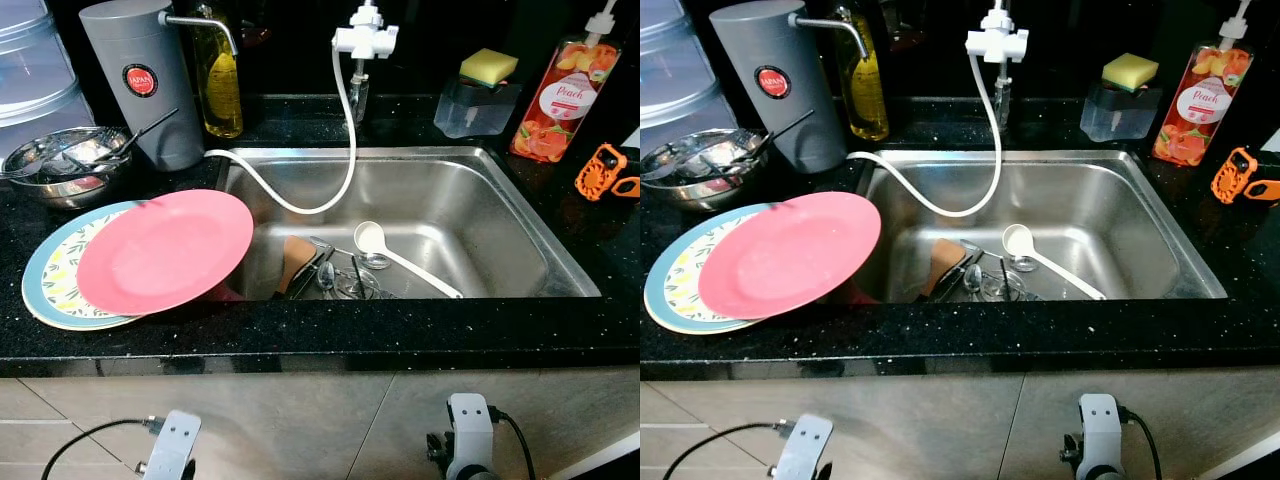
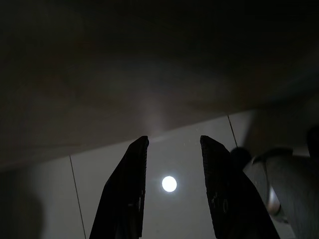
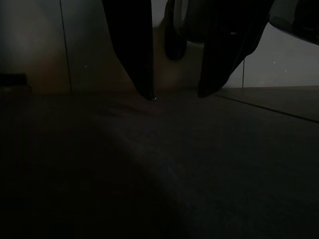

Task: Kitchen organization

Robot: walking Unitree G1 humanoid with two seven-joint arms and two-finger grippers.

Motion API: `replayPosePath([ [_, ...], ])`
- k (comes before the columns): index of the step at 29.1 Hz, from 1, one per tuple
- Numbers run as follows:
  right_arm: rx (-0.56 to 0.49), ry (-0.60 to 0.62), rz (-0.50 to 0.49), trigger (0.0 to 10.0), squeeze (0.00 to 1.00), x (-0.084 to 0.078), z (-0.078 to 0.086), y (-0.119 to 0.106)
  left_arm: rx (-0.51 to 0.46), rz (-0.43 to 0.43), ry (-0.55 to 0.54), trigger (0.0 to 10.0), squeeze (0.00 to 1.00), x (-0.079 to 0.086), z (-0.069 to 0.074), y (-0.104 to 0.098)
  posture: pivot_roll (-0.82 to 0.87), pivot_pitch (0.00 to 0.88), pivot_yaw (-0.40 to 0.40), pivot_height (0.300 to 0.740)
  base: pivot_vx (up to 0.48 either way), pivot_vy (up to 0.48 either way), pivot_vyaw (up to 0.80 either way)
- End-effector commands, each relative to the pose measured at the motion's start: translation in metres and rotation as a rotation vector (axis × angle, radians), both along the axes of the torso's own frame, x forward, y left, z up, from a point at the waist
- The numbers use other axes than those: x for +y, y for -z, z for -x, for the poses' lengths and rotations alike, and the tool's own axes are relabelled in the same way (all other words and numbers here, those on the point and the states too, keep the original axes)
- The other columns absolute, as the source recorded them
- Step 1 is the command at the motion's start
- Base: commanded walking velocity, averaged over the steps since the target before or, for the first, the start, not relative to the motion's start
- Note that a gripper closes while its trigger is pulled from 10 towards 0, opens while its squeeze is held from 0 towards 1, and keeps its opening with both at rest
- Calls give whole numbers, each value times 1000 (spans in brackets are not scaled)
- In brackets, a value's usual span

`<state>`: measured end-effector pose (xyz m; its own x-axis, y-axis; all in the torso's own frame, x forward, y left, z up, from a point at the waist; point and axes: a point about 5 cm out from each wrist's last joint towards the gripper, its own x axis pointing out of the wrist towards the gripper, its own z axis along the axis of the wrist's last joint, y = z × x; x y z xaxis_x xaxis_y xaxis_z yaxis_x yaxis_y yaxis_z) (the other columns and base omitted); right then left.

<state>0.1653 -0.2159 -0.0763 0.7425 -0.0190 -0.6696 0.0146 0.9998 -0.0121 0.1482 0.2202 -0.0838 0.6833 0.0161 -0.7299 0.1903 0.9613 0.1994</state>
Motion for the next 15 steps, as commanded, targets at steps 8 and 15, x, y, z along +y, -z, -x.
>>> replayPosePath([
  [8, -12, -7, -6, 10000, 0, 5, -2, 0, 11, -12, 26, 10000, 0, 3, 3, 0, 126, 0, -17, 740, 0, 0, 0],
  [15, -59, -44, 18, 10000, 0, 4, -10, -7, 39, -27, 9, 10000, 0, 4, 5, 2, 125, 0, -16, 740, 0, 0, 0],
])
